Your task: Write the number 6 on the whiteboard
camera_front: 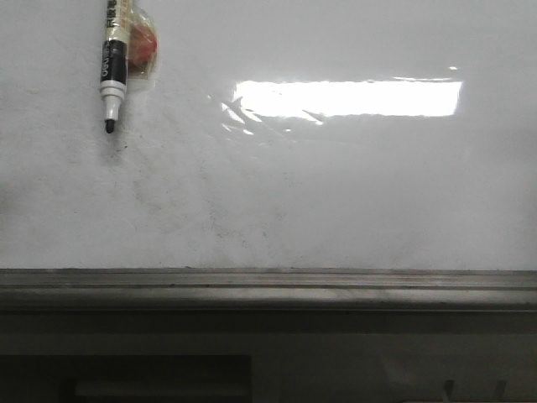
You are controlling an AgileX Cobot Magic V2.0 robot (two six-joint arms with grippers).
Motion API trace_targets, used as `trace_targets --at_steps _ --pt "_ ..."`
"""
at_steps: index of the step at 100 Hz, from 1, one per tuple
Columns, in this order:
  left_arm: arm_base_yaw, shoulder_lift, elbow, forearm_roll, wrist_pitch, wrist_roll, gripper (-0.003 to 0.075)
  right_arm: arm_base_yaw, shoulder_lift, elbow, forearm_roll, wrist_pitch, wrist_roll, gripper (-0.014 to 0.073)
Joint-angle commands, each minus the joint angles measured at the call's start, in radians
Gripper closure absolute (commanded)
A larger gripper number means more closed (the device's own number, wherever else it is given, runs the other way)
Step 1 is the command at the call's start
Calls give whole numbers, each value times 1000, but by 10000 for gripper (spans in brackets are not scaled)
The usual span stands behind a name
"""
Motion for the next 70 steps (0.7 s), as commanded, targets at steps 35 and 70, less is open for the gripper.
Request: trace_targets --at_steps 35,70 --pt "-162 327 -175 -242 -72 218 302 -9 10 -36 20 -48 -14 127" --pt "-202 456 -245 -240 -128 218 303 -9 10 -36 20 -48 -14 126"
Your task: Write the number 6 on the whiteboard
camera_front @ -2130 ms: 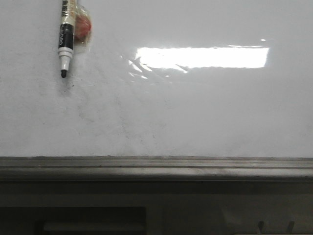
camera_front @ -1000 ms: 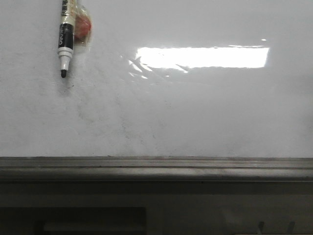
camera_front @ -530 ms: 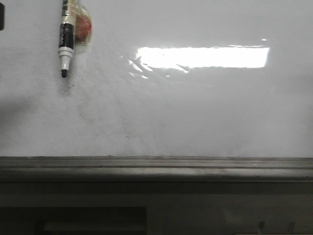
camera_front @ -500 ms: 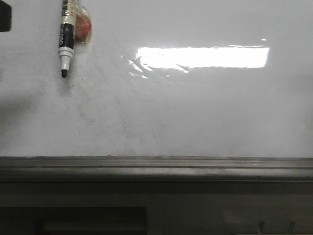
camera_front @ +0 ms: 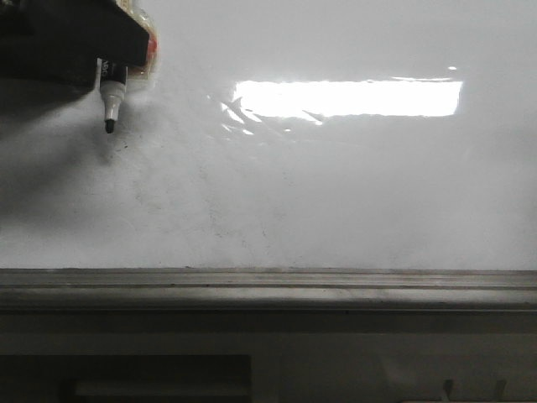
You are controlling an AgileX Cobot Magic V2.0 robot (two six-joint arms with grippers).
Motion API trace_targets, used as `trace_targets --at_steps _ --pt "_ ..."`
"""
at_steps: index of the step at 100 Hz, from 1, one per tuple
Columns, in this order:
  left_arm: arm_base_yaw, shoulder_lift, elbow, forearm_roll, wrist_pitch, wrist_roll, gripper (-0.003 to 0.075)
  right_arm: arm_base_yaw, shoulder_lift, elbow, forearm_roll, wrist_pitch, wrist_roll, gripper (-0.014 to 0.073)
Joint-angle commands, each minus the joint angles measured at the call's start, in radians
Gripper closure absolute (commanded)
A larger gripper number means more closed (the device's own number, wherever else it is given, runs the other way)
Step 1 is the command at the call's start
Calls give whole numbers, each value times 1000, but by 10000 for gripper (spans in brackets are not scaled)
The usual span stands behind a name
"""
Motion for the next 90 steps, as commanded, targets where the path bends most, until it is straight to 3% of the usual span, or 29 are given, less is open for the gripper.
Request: trace_targets --at_steps 1,13,30,52,73,81,90 --pt "-6 11 -33 -27 -39 4 304 -9 10 -36 17 -50 -14 127" --pt "-6 15 -33 -27 -39 4 396 -9 10 -36 17 -50 -14 127" --pt "-6 13 -33 -18 -28 6 740 -9 10 -36 17 -50 -14 127" --pt "-6 -12 -33 -3 43 76 741 -9 10 -43 46 -25 -27 127" --pt "-37 -60 -33 138 160 94 741 15 96 -115 416 168 -386 127" --pt "-98 -60 -33 189 171 92 741 25 168 -163 539 250 -483 127" --pt "-186 -56 -33 254 137 81 741 39 263 -230 594 354 -549 126"
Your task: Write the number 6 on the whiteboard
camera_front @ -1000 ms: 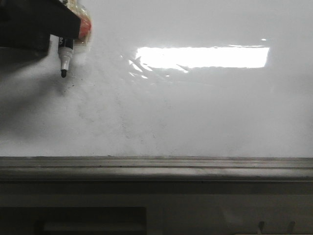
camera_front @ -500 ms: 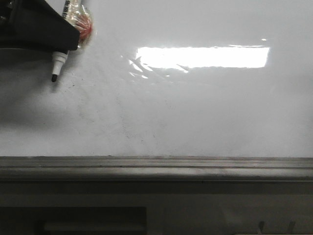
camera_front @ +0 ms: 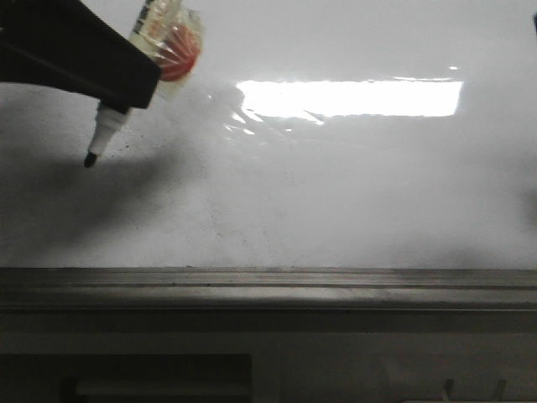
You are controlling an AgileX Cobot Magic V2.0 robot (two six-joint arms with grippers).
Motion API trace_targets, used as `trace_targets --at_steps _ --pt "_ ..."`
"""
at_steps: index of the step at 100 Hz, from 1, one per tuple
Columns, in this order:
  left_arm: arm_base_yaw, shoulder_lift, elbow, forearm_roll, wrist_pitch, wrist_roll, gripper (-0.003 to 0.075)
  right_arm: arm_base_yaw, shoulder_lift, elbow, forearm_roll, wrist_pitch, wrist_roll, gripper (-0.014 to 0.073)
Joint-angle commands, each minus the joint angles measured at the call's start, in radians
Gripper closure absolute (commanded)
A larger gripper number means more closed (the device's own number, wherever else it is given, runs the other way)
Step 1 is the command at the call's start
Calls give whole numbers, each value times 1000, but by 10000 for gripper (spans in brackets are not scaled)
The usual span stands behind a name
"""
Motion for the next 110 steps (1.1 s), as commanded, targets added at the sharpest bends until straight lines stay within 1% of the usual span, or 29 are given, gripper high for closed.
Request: trace_targets --at_steps 1,13,26,45,59,81,95,101,110 --pt "-87 -16 -28 40 -30 -9 741 14 81 -86 117 81 -94 127" --pt "-190 -16 -28 95 -124 -14 741 53 192 -179 119 176 -97 127" --pt "-255 -11 -28 123 -168 -14 741 116 271 -270 119 197 -97 127" --pt "-268 21 -28 123 -168 -14 741 209 345 -374 113 195 -89 127" --pt "-268 41 -28 123 -169 -14 741 260 411 -429 50 209 -58 127" --pt "-268 43 -28 127 -196 -14 741 351 518 -491 2 227 -43 127" --pt "-268 43 -28 144 -196 -14 741 370 566 -518 -2 227 -43 127" --pt "-268 43 -28 144 -198 -14 741 370 575 -518 -2 225 -43 167" --pt "-268 43 -28 144 -200 -14 741 370 585 -518 -4 236 -43 286"
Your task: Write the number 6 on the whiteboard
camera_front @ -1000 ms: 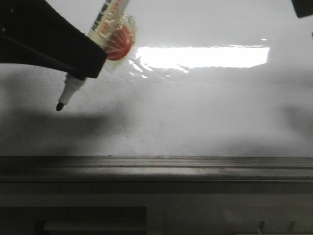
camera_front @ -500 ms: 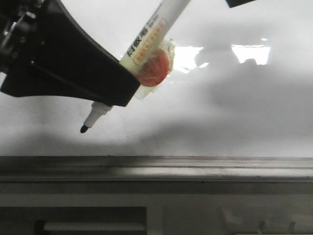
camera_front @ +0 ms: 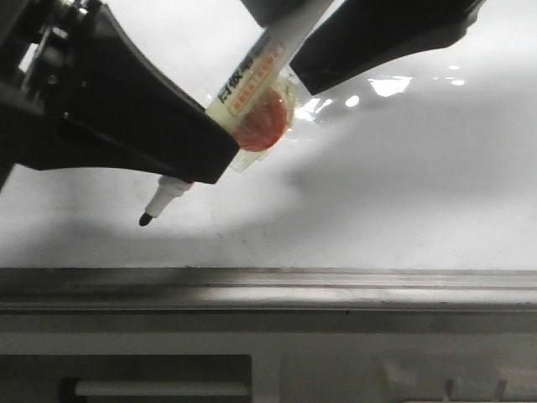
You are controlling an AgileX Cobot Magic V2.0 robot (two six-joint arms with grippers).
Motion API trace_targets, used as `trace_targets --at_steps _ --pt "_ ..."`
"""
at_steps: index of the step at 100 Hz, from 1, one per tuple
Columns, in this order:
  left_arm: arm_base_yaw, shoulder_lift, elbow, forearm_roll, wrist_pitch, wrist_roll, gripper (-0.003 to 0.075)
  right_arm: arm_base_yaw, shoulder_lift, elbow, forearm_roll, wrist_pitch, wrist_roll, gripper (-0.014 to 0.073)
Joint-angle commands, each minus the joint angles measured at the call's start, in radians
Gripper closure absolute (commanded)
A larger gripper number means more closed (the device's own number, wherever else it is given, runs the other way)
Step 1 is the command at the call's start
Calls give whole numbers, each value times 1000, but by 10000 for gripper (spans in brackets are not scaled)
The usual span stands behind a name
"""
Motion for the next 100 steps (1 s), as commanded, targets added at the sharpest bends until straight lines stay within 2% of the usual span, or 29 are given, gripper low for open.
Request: trace_targets --at_steps 1,33,40,47,54,66,73,100 --pt "-8 -13 -28 -21 -37 -7 741 1 -14 -35 46 9 0 305" --pt "-8 -13 -28 -21 -45 -7 739 1 -13 -35 46 13 -35 665" --pt "-8 -13 -28 -45 -40 -7 734 1 -13 -35 46 13 -35 664" --pt "-8 -13 -28 -67 -29 2 682 1 -13 -35 46 13 -35 662" --pt "-8 -16 -30 -70 -21 4 568 1 -13 -35 46 4 -39 645" --pt "6 -29 -30 -106 -30 4 296 1 -49 -35 46 -32 -43 639" --pt "37 -52 -30 -165 -33 4 209 1 -91 -25 41 -70 -43 639" --pt "237 -235 -20 -240 -24 4 230 1 -385 190 19 -362 -43 639"
